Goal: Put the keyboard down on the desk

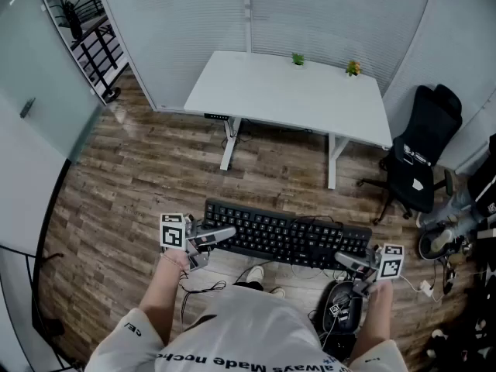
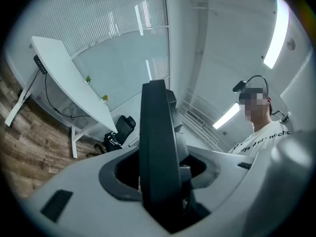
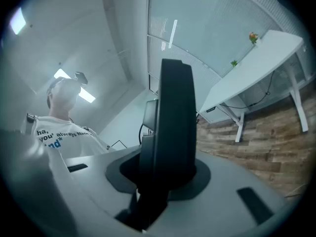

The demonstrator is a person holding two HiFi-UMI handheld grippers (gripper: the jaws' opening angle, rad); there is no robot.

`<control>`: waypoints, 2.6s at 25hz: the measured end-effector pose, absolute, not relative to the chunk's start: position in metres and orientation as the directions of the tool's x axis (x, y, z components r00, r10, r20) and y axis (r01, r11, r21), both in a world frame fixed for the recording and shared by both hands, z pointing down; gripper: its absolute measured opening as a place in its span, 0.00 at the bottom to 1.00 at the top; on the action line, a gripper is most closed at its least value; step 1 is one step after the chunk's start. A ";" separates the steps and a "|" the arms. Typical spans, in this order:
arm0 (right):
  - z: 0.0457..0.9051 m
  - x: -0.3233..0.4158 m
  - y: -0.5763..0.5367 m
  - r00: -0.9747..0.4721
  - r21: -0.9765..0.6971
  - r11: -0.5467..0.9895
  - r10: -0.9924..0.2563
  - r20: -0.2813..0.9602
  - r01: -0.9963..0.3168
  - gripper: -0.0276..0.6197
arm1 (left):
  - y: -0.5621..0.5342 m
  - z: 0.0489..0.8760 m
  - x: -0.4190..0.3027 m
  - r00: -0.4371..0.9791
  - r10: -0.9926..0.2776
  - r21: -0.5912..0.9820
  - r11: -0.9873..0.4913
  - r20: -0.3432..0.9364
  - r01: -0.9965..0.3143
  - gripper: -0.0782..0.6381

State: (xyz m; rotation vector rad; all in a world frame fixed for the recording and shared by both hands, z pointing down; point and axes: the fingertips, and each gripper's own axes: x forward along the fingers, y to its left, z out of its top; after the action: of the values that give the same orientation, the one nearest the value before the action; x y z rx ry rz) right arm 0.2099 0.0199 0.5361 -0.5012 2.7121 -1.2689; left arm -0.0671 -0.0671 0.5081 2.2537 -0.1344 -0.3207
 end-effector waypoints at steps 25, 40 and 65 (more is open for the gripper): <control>0.528 0.213 0.020 -0.886 -0.801 0.533 -0.464 -0.006 -0.273 0.25 | -0.076 0.502 -0.070 0.958 -0.208 0.783 -0.621 -0.198 0.027 0.44; 0.540 0.202 0.043 -0.888 -0.849 0.468 -0.460 0.004 -0.246 0.25 | -0.052 0.510 -0.081 0.962 -0.230 0.831 -0.556 -0.147 -0.006 0.44; 0.525 0.214 -0.004 -0.904 -0.815 0.521 -0.427 0.007 -0.252 0.25 | -0.087 0.499 -0.070 0.951 -0.248 0.796 -0.605 -0.187 -0.001 0.44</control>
State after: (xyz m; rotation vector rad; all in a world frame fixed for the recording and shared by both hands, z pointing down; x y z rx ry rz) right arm 0.2139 -0.0038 0.5255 -0.5803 2.5659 -1.3275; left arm -0.0697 -0.0867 0.4993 2.1990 -0.1746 -0.3497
